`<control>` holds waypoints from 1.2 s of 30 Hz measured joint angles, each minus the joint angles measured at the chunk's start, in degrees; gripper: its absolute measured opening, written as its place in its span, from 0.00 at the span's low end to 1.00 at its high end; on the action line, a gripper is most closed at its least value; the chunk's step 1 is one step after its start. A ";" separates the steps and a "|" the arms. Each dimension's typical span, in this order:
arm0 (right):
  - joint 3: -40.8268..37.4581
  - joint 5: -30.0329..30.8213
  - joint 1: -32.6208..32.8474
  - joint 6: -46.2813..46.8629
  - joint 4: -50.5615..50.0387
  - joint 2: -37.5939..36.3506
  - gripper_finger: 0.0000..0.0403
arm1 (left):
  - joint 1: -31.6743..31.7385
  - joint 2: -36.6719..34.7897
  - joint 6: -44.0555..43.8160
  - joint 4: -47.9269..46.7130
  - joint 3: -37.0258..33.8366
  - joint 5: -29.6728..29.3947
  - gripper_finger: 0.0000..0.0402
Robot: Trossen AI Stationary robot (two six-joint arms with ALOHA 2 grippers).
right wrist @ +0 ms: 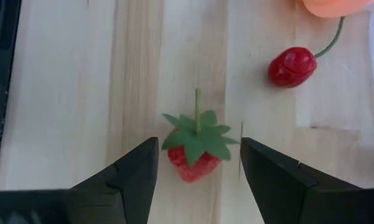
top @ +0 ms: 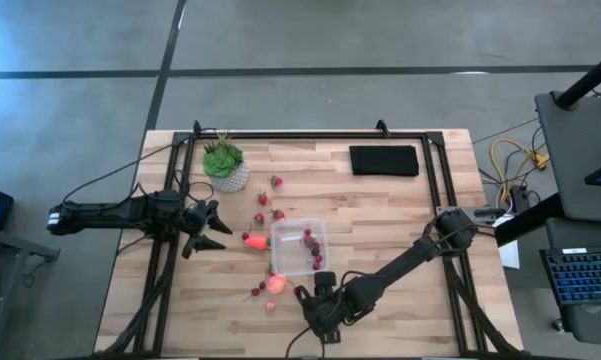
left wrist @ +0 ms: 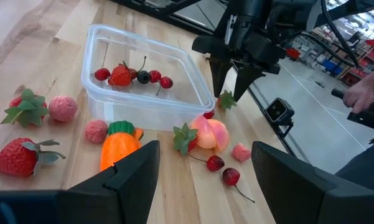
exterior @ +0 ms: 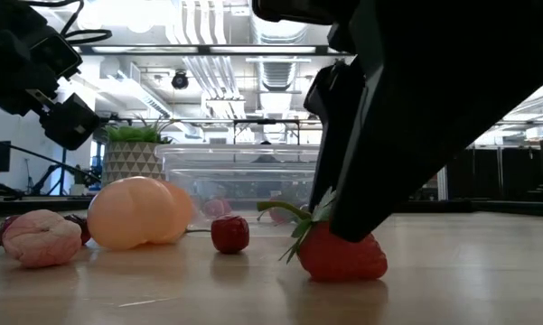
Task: Pick and placing Produce into tupperware
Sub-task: Put the strawberry into the transparent container
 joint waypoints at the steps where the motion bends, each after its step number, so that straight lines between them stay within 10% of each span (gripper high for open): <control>1: -0.10 0.00 -0.07 0.13 0.65 0.07 0.54 | -0.01 0.00 0.00 0.00 0.00 0.00 0.60; 26: -2.41 0.19 -1.06 8.95 0.79 0.10 0.54 | -0.02 -0.10 0.02 0.00 0.00 0.00 0.60; 36: -2.29 0.19 -1.06 9.81 0.69 0.10 0.38 | 0.00 -0.08 0.00 0.00 0.00 0.01 0.60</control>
